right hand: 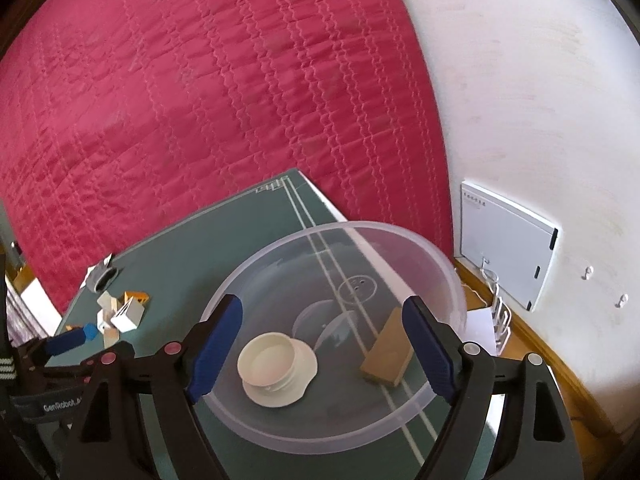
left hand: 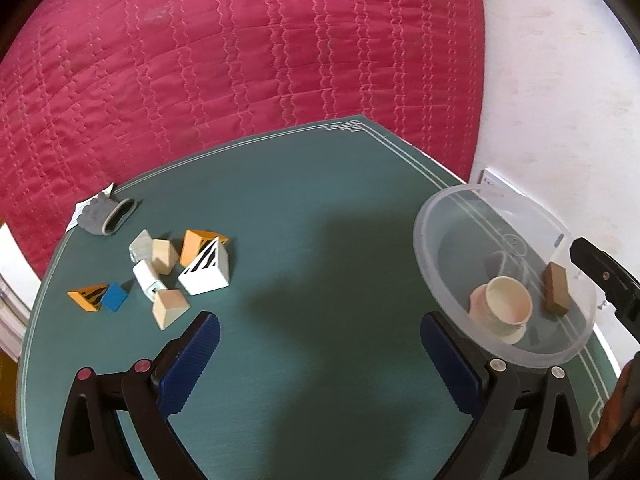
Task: Organize rigid objects
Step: 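Move the left gripper back over the blocks toward the tan cube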
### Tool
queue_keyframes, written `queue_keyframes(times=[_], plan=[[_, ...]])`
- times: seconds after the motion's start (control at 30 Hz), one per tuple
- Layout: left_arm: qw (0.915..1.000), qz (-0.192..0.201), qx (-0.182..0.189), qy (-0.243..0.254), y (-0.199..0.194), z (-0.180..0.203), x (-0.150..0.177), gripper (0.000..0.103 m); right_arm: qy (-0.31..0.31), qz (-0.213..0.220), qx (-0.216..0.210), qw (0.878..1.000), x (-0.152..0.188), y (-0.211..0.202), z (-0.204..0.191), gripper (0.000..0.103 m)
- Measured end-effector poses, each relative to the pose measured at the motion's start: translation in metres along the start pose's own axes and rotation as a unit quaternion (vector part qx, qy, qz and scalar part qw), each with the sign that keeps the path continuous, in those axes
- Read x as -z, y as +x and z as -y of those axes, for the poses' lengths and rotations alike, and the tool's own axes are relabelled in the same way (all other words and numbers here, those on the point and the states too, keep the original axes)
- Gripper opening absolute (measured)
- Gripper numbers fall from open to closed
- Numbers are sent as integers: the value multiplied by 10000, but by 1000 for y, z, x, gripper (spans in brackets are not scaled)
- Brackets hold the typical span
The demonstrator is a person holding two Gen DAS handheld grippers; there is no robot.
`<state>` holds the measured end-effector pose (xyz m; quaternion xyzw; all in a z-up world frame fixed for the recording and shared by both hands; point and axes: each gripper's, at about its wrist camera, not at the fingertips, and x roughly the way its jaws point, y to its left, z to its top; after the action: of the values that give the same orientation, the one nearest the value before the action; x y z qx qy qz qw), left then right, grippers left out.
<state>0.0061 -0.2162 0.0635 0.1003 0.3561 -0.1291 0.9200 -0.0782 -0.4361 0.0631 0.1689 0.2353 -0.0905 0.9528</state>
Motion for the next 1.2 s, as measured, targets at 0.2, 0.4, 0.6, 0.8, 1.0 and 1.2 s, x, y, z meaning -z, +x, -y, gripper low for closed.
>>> queue_keyframes(times=[0.2, 0.4, 0.6, 0.8, 1.0, 1.2], plan=[[9996, -22, -280, -18, 2, -12, 3, 102, -201, -84, -54, 9997, 5, 2, -11, 83], [9992, -65, -386, -111, 4, -26, 8, 102, -548, -61, -49, 9985, 12, 0, -29, 83], [9988, -161, -404, -229, 6, -42, 15, 102, -913, -101, -175, 9956, 21, -1, -49, 83], [9979, -261, -521, -288, 7, -64, 27, 102, -1240, -247, -357, 9913, 34, 2, -71, 83], [9954, -404, -742, -450, 9, -99, 38, 102, -1509, -488, -572, 9857, 45, 9, -93, 83], [9916, -497, -992, -670, 12, -135, 44, 102, -1616, -810, -937, 9791, 49, 22, -118, 83]])
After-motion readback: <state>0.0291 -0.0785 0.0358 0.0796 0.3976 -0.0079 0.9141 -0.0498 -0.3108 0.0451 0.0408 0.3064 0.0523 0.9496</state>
